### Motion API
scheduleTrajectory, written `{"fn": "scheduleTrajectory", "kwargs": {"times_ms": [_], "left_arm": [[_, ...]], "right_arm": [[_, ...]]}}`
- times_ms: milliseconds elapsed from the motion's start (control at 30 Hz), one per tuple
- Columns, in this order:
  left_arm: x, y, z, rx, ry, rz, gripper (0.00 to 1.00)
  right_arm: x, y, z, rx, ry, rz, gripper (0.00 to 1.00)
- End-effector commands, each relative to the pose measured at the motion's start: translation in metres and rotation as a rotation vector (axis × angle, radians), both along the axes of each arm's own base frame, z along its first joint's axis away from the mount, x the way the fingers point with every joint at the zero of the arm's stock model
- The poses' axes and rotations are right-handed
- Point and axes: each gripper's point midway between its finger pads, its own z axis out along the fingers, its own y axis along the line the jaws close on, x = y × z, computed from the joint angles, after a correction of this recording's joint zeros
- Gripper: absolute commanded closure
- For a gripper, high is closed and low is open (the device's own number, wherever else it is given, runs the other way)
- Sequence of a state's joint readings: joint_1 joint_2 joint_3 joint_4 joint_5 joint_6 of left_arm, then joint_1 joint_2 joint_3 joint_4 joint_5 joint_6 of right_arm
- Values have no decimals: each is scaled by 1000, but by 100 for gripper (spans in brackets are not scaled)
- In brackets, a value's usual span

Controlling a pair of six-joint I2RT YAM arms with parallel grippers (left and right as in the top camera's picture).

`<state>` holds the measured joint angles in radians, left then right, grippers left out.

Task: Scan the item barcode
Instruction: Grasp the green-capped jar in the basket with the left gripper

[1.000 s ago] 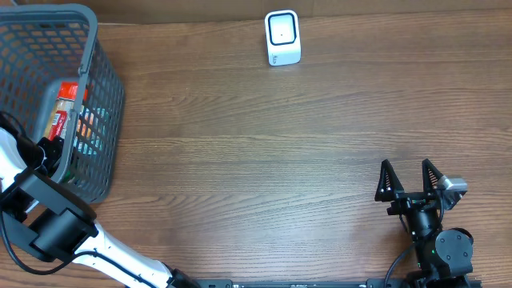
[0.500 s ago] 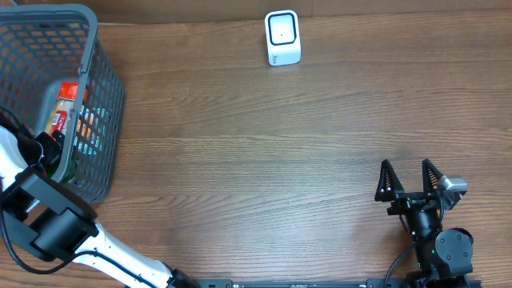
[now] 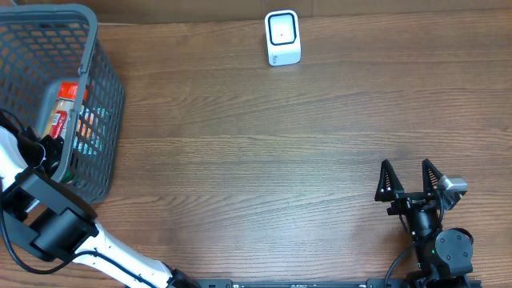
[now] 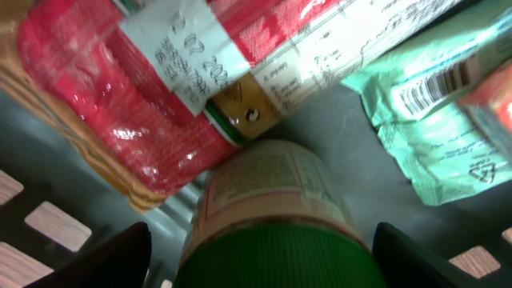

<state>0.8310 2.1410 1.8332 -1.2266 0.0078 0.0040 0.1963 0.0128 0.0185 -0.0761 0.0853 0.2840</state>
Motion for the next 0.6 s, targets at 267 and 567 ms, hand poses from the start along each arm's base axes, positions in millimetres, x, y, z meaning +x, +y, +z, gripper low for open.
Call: {"fn": "scheduleTrajectory", "kwargs": {"times_ms": [267, 567], "left_arm": [[-3, -11, -8, -43, 24, -15, 24], [-4, -17, -8, -73, 26, 22, 12]], "right_arm": [[0, -1, -2, -4, -2, -3, 0], [0, -1, -3, -4, -2, -3, 0]]}}
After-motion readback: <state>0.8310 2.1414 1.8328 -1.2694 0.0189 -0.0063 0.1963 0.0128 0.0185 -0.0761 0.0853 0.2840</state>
